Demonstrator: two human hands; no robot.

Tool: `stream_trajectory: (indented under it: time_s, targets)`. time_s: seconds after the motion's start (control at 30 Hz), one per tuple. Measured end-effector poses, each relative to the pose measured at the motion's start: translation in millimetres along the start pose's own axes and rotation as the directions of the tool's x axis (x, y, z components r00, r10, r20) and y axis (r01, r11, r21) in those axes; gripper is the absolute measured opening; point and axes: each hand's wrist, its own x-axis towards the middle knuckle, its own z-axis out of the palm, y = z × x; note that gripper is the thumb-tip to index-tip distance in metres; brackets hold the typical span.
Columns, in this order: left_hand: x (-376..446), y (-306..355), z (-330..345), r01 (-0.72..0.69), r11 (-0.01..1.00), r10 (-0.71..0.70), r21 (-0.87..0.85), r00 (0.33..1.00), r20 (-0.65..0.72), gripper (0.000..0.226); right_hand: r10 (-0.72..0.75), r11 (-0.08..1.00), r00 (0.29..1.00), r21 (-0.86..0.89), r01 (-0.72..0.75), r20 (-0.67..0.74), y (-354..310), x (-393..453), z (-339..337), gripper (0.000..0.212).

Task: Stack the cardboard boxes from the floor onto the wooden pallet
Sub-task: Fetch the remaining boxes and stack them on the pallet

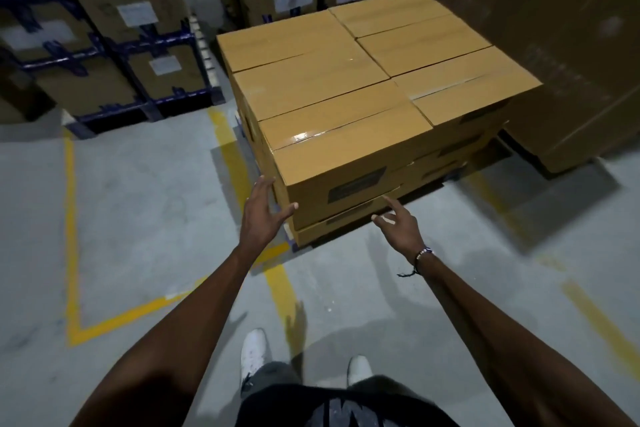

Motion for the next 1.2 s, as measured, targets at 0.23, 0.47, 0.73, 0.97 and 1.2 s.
stream_trajectory:
  time_s: [0.23, 0.47, 0.73, 0.97, 1.2]
  targets:
    - [-29.8, -4.0, 38.1, 0.085, 0.996, -0.083, 0.02, 0.994, -0.069, 0.08, -0.042, 0.996, 0.986, -0.076, 0.055, 0.163, 42.1, 16.6, 4.0, 0.066]
    - [-35.1, -84.3, 100.4, 0.139, 0.99, -0.138, 0.034, 0.99, -0.014, 0.078, -0.099, 0.99, 0.98, -0.081, 0.114, 0.172, 110.4, 58.7, 62.0, 0.072]
    - [2.5, -218.7, 223.0, 0.113, 0.993, -0.113, 0.03, 0.993, -0.018, 0.072, -0.181, 0.961, 0.975, -0.19, 0.203, 0.128, 251.2, 149.6, 171.5, 0.076]
    - [50.8, -337.2, 327.6, 0.021, 1.0, -0.021, -0.003, 0.994, -0.107, 0.072, -0.311, 0.916, 0.938, -0.214, 0.338, 0.15, 352.6, 232.2, 264.5, 0.077]
    - [98.8, -420.9, 408.2, -0.088, 0.996, 0.084, -0.013, 0.98, -0.18, 0.096, -0.474, 0.837, 0.879, -0.284, 0.468, 0.049, 407.0, 305.7, 316.0, 0.088]
